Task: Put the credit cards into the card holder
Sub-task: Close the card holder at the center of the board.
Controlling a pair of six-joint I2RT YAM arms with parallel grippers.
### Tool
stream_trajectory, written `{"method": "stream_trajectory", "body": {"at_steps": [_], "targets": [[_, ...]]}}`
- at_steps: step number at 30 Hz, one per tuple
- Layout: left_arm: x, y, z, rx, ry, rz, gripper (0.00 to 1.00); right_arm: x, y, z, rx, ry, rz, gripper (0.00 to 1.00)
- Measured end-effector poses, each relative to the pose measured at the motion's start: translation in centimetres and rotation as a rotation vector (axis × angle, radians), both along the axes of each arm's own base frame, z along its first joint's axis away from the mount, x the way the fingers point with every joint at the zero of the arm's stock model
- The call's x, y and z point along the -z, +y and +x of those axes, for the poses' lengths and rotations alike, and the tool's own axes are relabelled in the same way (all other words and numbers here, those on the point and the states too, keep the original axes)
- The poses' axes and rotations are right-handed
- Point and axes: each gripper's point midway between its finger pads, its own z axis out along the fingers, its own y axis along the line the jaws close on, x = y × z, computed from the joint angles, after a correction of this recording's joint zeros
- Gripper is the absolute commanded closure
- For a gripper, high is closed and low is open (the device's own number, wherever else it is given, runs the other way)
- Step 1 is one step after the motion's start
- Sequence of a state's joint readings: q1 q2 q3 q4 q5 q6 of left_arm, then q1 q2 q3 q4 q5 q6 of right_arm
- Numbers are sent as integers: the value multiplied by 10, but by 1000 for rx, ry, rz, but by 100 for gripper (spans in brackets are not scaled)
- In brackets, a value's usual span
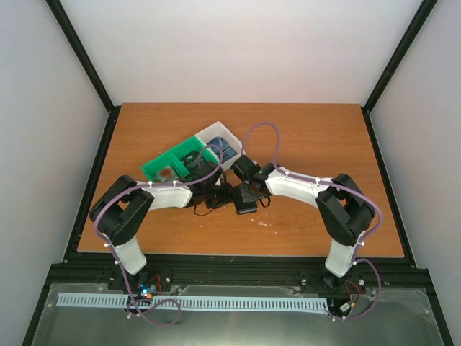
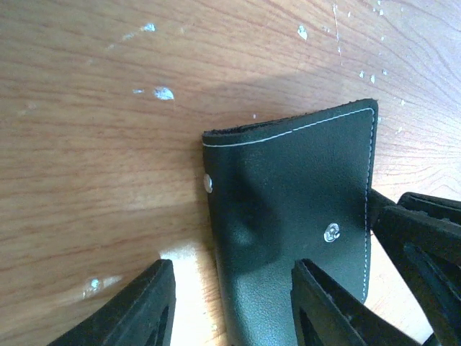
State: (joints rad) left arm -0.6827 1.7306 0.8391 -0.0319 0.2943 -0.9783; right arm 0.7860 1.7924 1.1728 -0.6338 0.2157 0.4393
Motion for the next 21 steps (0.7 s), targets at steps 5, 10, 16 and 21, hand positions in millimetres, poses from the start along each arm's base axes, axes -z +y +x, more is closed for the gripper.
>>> {"method": "stream_trajectory", "body": {"at_steps": [5,10,16,21], "targets": [[0,0,0,0,0,0,54,0,-3,0,6,-5,-15,97],[0,0,0,0,0,0,53,0,-3,0,8,-4,-15,97],[0,0,0,1,0,-2,53,-2,1,1,5,-4,7,97],[0,-1,0,3,-1,-7,55,-6,11,1,-8,-2,59,97]]}}
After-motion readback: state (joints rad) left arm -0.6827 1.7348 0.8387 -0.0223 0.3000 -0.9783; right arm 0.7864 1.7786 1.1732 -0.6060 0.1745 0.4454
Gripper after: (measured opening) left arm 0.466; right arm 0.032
